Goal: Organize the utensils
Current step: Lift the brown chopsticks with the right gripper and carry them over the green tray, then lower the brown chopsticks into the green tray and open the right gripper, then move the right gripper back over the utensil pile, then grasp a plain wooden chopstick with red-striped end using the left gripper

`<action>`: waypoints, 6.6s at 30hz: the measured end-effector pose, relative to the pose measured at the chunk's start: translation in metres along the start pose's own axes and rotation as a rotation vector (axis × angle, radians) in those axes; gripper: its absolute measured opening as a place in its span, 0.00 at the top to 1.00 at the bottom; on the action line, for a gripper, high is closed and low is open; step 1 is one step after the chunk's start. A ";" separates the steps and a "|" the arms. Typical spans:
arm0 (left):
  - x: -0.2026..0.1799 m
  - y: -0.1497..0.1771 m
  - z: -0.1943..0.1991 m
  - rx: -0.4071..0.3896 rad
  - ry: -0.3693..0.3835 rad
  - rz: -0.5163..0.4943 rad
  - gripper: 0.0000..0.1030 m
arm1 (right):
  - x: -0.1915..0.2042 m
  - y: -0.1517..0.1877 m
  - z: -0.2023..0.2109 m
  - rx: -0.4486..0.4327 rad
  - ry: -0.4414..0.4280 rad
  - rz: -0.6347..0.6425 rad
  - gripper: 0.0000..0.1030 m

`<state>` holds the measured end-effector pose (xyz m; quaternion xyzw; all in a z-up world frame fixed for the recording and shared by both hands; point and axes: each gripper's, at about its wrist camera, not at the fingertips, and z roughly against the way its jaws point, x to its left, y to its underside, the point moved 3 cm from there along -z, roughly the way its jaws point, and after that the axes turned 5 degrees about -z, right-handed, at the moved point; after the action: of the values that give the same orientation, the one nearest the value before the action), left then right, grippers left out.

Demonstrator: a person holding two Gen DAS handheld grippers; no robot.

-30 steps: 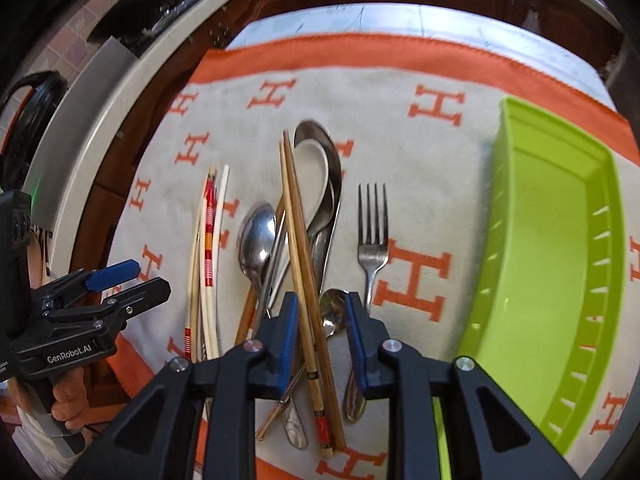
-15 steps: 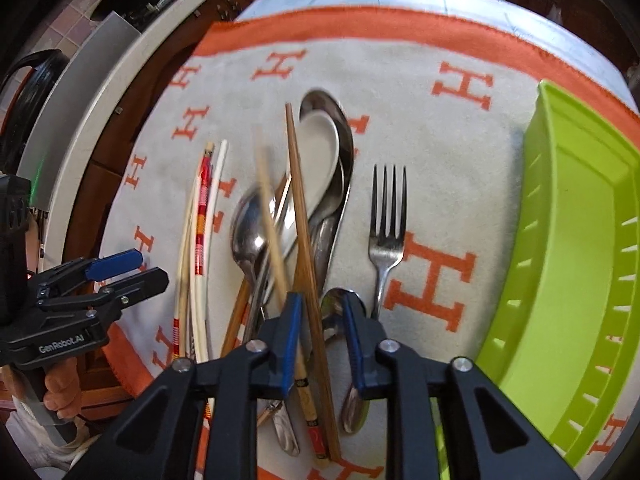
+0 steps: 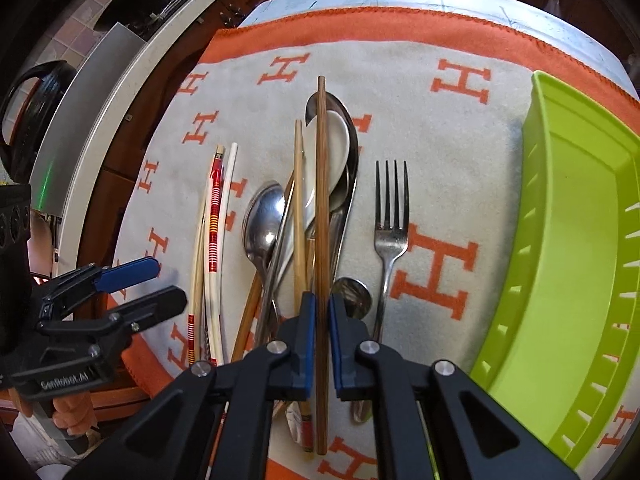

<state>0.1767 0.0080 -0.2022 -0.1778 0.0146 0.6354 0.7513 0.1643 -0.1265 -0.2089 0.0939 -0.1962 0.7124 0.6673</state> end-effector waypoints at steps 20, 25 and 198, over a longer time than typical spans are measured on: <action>-0.050 -0.032 -0.052 0.100 -0.037 0.042 0.80 | -0.041 0.030 0.057 -0.113 -0.110 -0.082 0.94; -0.068 -0.035 -0.046 0.074 -0.102 0.008 0.80 | -0.052 0.037 0.063 -0.127 -0.132 -0.105 0.94; 0.031 0.027 -0.029 0.052 -0.179 -0.031 0.77 | 0.051 0.057 0.009 -0.180 0.041 0.049 0.74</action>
<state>0.1623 0.0325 -0.2437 -0.1007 -0.0387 0.6365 0.7637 0.1023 -0.0855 -0.1894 0.0144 -0.2479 0.7096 0.6594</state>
